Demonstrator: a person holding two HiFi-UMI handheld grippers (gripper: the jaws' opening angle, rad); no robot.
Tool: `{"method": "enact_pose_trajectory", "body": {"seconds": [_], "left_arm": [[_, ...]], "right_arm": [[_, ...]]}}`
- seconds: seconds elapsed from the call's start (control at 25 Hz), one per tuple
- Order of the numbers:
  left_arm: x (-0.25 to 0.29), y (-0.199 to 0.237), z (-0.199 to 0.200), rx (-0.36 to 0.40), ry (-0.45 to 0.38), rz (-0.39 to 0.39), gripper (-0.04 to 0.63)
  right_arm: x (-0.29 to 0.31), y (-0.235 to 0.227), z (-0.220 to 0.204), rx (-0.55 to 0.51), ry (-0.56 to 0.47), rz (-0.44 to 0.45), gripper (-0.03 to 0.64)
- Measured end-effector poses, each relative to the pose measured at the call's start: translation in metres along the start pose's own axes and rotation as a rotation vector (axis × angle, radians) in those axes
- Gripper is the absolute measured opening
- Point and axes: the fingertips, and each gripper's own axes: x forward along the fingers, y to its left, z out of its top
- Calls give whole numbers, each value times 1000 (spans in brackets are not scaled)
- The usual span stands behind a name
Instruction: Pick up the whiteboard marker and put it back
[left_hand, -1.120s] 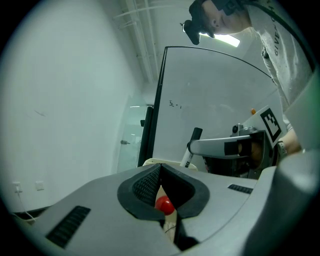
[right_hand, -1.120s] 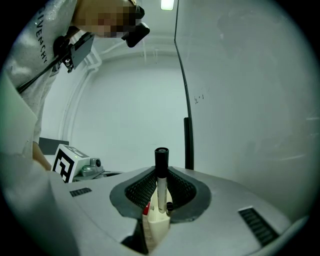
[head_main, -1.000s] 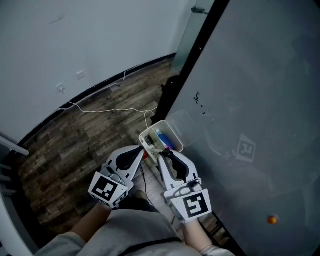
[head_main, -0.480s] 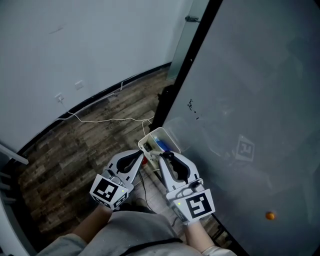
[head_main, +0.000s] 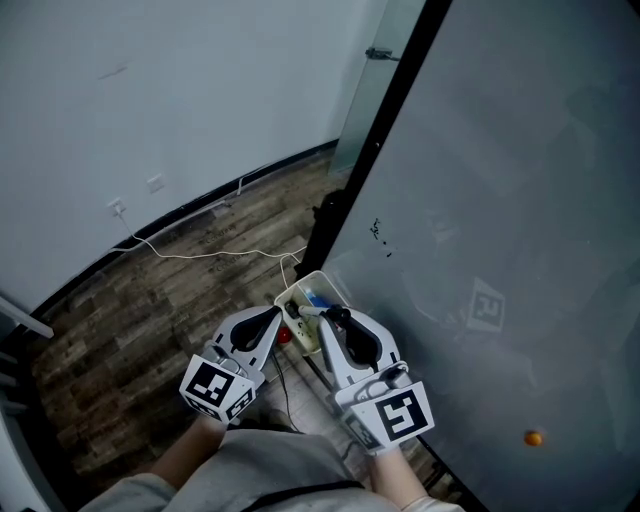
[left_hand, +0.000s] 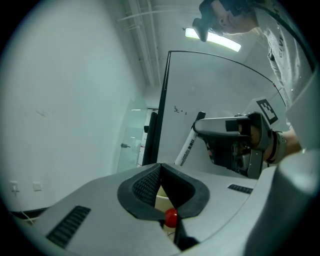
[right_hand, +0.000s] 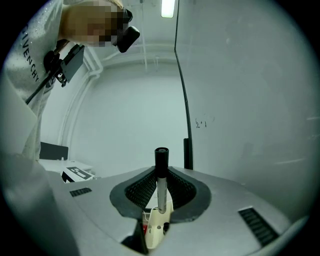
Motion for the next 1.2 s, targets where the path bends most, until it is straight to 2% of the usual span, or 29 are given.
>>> {"method": "enact_pose_trajectory", "body": {"seconds": [0.92,1.2], "left_arm": [[11,6,13,32,-32,-9,15],[8,8,15,38,-39,-11,15]], "right_arm": [[4,-3,34,-10,-75,50,77],[3,-5,34,-28,-51,27,77]]}}
